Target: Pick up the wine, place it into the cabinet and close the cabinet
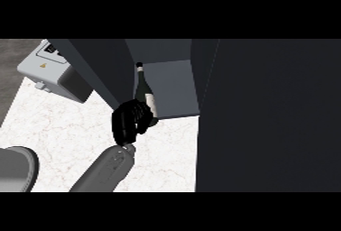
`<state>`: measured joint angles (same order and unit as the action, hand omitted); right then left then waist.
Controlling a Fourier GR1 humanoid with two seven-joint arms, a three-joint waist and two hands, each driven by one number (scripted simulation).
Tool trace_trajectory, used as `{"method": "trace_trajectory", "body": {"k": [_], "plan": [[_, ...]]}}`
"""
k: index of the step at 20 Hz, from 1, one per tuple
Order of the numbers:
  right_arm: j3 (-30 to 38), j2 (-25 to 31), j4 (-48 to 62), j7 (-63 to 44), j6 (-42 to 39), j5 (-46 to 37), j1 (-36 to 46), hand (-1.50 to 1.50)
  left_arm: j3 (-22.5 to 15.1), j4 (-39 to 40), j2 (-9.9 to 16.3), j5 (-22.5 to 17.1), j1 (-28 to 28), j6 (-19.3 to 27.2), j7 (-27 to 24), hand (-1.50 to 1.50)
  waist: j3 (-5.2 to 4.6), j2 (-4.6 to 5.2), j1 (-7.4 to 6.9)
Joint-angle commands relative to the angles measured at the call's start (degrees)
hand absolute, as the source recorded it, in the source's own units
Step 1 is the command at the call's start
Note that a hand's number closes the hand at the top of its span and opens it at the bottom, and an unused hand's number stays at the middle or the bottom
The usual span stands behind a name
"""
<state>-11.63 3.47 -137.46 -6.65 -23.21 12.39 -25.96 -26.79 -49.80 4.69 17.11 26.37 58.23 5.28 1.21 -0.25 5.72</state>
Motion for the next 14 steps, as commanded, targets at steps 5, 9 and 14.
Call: {"method": "trace_trajectory", "body": {"k": [5,9,14], "plan": [[-0.56,0.41,-1.4,-1.65,-0.31,2.74,-0.13,-1.5,-0.31,8.18,-3.25,2.28,15.83,-7.16,9.1,1.5,-1.11,1.74,2.61],[0.62,0.51,-2.15,-1.15,-0.22,3.14,0.13,-1.5,-0.92,11.23,-2.46,6.07,16.06,-4.29,11.87,1.5,-1.12,1.93,2.98],[0.63,1.25,-0.87,-0.75,-1.4,3.08,-0.04,-1.5,-1.4,11.99,-2.24,9.06,17.71,-3.1,15.14,-1.5,-1.14,2.01,3.03]]}}
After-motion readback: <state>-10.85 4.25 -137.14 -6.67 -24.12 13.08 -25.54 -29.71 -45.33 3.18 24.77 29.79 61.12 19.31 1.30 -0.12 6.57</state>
